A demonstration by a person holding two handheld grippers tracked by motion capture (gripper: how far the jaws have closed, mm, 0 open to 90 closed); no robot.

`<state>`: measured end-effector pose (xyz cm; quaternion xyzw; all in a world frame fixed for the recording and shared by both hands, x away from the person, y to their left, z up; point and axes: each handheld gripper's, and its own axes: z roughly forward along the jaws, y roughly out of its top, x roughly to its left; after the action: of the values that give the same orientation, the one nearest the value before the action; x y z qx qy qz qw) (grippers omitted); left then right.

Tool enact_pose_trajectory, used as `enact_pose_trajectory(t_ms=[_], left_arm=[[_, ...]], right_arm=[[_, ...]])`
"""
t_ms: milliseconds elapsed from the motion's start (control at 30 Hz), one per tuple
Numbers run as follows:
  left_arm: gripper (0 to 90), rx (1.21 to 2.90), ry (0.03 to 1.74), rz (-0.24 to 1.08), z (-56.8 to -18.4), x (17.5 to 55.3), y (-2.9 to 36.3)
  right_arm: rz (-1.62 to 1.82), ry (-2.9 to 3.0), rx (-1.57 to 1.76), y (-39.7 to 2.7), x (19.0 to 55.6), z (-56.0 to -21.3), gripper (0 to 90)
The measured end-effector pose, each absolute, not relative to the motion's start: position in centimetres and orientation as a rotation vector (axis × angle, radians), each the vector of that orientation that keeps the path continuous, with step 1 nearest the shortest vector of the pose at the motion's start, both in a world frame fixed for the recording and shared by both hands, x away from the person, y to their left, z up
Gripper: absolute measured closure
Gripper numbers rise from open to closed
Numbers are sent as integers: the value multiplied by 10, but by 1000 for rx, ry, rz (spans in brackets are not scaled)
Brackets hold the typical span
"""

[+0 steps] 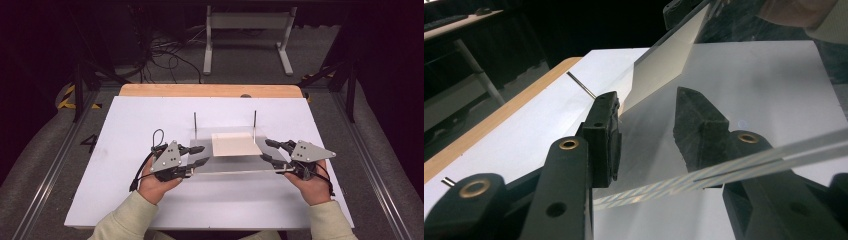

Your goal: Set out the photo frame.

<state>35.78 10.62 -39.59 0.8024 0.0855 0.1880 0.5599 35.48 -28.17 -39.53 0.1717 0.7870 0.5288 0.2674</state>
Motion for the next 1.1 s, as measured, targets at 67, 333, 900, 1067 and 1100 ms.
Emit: enact_pose_trajectory(t_ms=[67, 333, 900, 1067, 1100], left_arm=[[608, 1890, 209, 438, -395, 358, 106], [606, 1843, 230, 434, -384, 357, 106], [630, 1845, 163, 534, -357, 342, 110], [637, 1839, 123, 563, -348, 333, 113], [640, 1837, 113, 569, -346, 331, 114]], right_arm=[[1425, 2127, 466, -282, 355, -395, 518], [1377, 2092, 464, -278, 354, -387, 542], [1400, 2102, 498, -273, 345, -368, 562], [1400, 2138, 501, -271, 338, -359, 583], [1399, 2151, 500, -271, 335, -356, 588]])
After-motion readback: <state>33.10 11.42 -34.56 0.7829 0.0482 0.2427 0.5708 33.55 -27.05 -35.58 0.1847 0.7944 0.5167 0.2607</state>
